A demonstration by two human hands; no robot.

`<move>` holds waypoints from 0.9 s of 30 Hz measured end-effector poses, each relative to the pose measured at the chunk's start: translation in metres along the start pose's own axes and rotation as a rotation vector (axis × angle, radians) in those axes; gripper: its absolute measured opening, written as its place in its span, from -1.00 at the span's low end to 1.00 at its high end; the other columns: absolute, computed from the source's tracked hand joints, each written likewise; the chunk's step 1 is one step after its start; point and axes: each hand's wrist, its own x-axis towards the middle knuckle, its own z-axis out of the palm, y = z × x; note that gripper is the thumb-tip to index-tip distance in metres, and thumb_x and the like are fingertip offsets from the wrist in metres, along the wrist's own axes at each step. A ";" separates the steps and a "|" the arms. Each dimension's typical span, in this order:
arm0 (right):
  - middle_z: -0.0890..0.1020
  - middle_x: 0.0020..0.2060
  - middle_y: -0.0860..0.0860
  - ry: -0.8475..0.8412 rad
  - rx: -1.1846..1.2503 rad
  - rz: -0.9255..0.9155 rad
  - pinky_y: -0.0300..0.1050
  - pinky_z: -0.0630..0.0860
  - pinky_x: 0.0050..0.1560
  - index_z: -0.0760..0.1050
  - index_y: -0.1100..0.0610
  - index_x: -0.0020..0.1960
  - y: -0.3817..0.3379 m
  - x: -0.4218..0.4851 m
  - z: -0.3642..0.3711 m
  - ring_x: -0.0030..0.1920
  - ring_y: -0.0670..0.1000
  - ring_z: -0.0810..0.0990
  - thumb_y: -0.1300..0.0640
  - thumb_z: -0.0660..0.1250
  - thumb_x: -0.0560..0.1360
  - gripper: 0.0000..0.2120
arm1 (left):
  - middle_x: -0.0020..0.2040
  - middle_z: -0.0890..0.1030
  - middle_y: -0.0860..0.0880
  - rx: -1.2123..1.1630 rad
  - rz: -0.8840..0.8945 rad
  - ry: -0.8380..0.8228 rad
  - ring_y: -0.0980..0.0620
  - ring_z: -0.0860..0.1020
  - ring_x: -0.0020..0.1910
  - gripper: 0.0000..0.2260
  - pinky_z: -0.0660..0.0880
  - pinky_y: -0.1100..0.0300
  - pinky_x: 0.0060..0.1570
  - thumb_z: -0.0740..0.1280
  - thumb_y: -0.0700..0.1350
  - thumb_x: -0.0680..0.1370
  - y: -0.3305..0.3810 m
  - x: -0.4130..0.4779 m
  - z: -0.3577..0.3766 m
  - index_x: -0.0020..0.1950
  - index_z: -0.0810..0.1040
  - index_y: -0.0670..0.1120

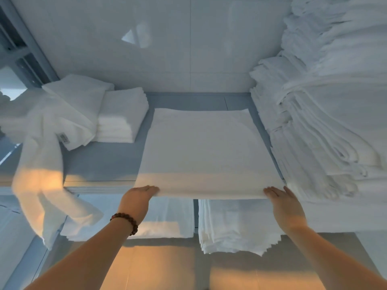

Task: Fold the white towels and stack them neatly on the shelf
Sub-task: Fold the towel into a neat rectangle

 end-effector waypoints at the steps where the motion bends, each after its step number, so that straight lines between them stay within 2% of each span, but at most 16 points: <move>1: 0.43 0.38 0.03 0.056 0.044 0.025 -0.05 0.12 0.48 0.36 0.11 0.40 -0.001 -0.008 -0.003 0.42 0.09 0.32 0.53 0.12 0.39 -0.36 | -0.08 0.65 -0.01 -0.002 -0.009 0.026 -0.08 0.56 -0.14 -0.48 0.47 0.17 -0.20 0.16 -0.45 0.40 -0.002 -0.008 -0.007 0.24 0.53 -0.01; 2: 0.53 0.27 0.09 0.115 0.077 0.026 0.03 0.27 0.40 0.47 0.16 0.29 -0.002 -0.016 -0.007 0.31 0.17 0.44 0.56 0.18 0.32 -0.39 | -0.26 0.59 -0.01 0.005 -0.013 0.049 -0.06 0.50 -0.31 -0.58 0.37 0.20 -0.37 0.21 -0.42 0.42 -0.005 -0.016 -0.014 0.15 0.54 -0.03; 3: 0.62 0.13 0.15 0.184 0.087 0.000 0.10 0.42 0.27 0.55 0.21 0.17 -0.003 -0.025 -0.009 0.15 0.23 0.55 0.59 0.26 0.23 -0.42 | -0.35 0.54 0.00 0.002 -0.011 0.075 -0.05 0.44 -0.40 -0.69 0.31 0.22 -0.43 0.27 -0.38 0.44 -0.007 -0.022 -0.021 0.08 0.54 -0.05; 5: 0.66 -0.10 0.16 0.304 0.035 -0.072 0.12 0.55 0.02 0.59 0.26 0.00 -0.005 -0.040 -0.015 -0.12 0.24 0.61 0.60 0.37 0.08 -0.47 | -0.34 0.60 -0.04 -0.024 0.008 0.137 -0.09 0.47 -0.43 -0.82 0.36 0.21 -0.45 0.35 -0.32 0.47 -0.009 -0.034 -0.033 -0.01 0.55 -0.08; 6: 0.65 -0.15 0.15 0.329 0.019 -0.083 0.11 0.56 -0.03 0.59 0.26 -0.03 -0.008 -0.046 -0.020 -0.18 0.23 0.60 0.59 0.41 0.05 -0.48 | -0.30 0.63 -0.05 -0.031 0.016 0.169 -0.12 0.51 -0.41 -0.84 0.43 0.18 -0.44 0.37 -0.31 0.46 -0.010 -0.039 -0.038 -0.03 0.57 -0.08; 9: 0.63 -0.18 0.14 0.382 0.030 -0.025 0.12 0.54 -0.03 0.56 0.25 -0.01 -0.013 -0.063 -0.031 -0.19 0.21 0.59 0.56 0.42 0.13 -0.52 | -0.25 0.66 -0.06 -0.018 0.041 0.251 -0.15 0.56 -0.39 -0.79 0.54 0.09 -0.37 0.44 -0.35 0.38 -0.009 -0.053 -0.053 -0.06 0.60 -0.10; 13: 0.62 -0.21 0.18 0.452 0.049 0.053 0.15 0.53 -0.10 0.54 0.30 0.00 -0.016 -0.082 -0.047 -0.20 0.24 0.59 0.54 0.37 0.23 -0.63 | -0.21 0.65 -0.09 -0.034 0.057 0.354 -0.13 0.57 -0.35 -0.80 0.53 0.10 -0.28 0.44 -0.36 0.40 -0.005 -0.066 -0.071 -0.05 0.59 -0.13; 19: 0.60 -0.22 0.16 0.592 0.017 0.079 0.11 0.42 -0.06 0.53 0.29 -0.02 -0.017 -0.103 -0.080 -0.17 0.23 0.58 0.49 0.32 0.26 -0.68 | -0.25 0.63 -0.11 -0.046 0.120 0.497 -0.14 0.57 -0.35 -0.87 0.48 0.11 -0.30 0.42 -0.34 0.43 -0.001 -0.074 -0.096 -0.08 0.58 -0.16; 22: 0.60 -0.18 0.16 0.667 -0.003 0.108 0.10 0.33 -0.03 0.52 0.27 0.00 -0.014 -0.109 -0.094 -0.14 0.22 0.57 0.50 0.27 0.29 -0.67 | -0.22 0.61 -0.09 -0.001 0.136 0.573 -0.14 0.55 -0.27 -0.89 0.47 0.04 -0.21 0.25 -0.26 0.50 -0.001 -0.074 -0.109 -0.09 0.56 -0.15; 25: 0.59 -0.22 0.15 0.744 -0.055 0.092 0.07 0.27 -0.04 0.51 0.26 0.01 -0.011 -0.109 -0.106 -0.17 0.21 0.57 0.38 0.05 0.33 -0.64 | -0.22 0.58 -0.05 0.034 0.152 0.633 -0.12 0.51 -0.24 -0.78 0.42 0.01 -0.17 0.09 -0.18 0.50 -0.001 -0.070 -0.121 -0.12 0.53 -0.10; 27: 0.57 -0.24 0.15 0.749 -0.061 0.099 0.06 0.28 -0.06 0.51 0.27 0.02 -0.009 -0.104 -0.113 -0.20 0.20 0.56 0.47 0.13 0.28 -0.62 | -0.21 0.58 -0.05 0.048 0.168 0.663 -0.12 0.50 -0.24 -0.74 0.38 0.02 -0.18 0.04 -0.15 0.51 -0.001 -0.064 -0.128 -0.13 0.52 -0.10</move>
